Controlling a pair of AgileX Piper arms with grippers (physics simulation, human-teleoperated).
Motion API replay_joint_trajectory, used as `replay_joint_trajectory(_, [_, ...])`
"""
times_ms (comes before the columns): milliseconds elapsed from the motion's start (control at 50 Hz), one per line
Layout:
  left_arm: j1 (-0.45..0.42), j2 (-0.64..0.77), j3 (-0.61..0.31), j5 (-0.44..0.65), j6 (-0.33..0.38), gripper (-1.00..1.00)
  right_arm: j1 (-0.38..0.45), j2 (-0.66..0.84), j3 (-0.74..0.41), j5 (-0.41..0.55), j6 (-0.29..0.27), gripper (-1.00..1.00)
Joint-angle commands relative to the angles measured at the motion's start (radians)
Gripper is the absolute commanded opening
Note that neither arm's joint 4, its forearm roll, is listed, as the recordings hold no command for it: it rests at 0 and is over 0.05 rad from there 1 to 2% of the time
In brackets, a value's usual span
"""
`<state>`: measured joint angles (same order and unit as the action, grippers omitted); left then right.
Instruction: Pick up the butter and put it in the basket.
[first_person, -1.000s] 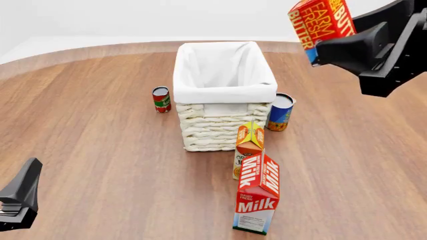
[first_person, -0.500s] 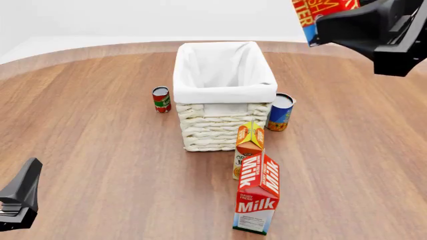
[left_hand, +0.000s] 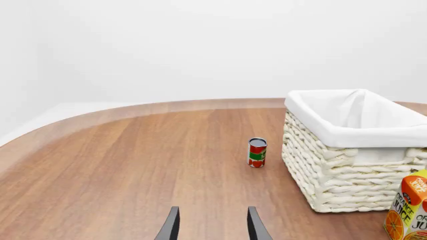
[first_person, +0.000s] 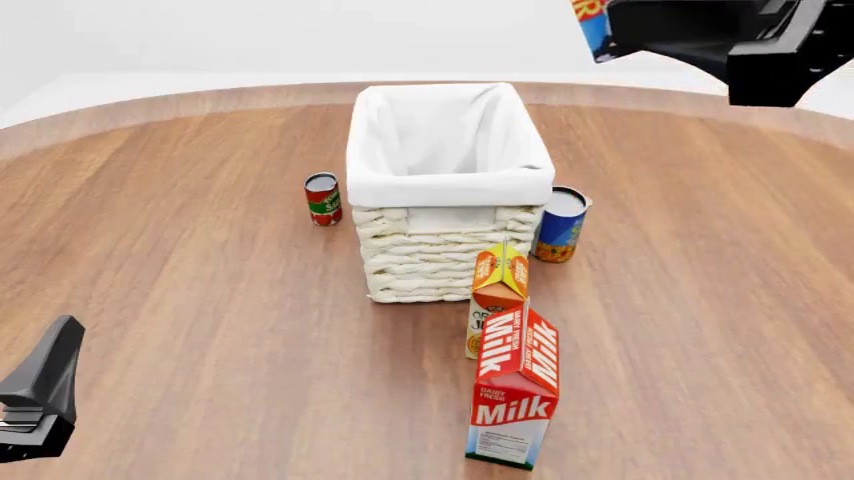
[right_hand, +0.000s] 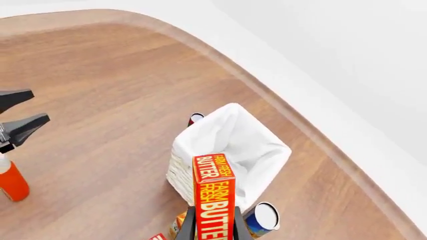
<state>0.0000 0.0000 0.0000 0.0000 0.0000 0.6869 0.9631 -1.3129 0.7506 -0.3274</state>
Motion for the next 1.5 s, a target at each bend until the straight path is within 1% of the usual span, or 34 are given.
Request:
replay_joint_trajectory(20, [0.0,0.0,0.0,0.0,0.0,1.0,0.013,0.026,-0.05,0.003,0.007,-1.0])
replay_joint_trajectory(380, [0.0,0.0,0.0,0.0,0.0,1.0,0.019,0.083,-0.093,0.011,-0.005,-1.0])
replay_joint_trajectory(640, [0.0,0.0,0.0,0.0,0.0,1.0,0.001,0.15,-0.169,0.037,-0.025,-1.0])
replay_joint_trajectory(820, [0.0,0.0,0.0,0.0,0.0,1.0,0.004,0.201,-0.213,0.048,-0.038,-1.0])
replay_joint_trajectory(880, [0.0,0.0,0.0,0.0,0.0,1.0,0.005,0.232,-0.244,0.059,-0.045,-1.0])
replay_joint_trajectory(1140, [0.0,0.0,0.0,0.0,0.0,1.0,0.016,0.292,-0.289,0.072,-0.057,-1.0])
replay_joint_trajectory(1220, [0.0,0.0,0.0,0.0,0.0,1.0,0.013,0.324,-0.327,0.089,-0.058,-1.0])
replay_joint_trajectory(1480, [0.0,0.0,0.0,0.0,0.0,1.0,-0.005,0.399,-0.402,0.116,-0.07,-1.0])
replay_joint_trajectory(1500, [0.0,0.0,0.0,0.0,0.0,1.0,-0.009,0.415,-0.424,0.124,-0.069,-1.0])
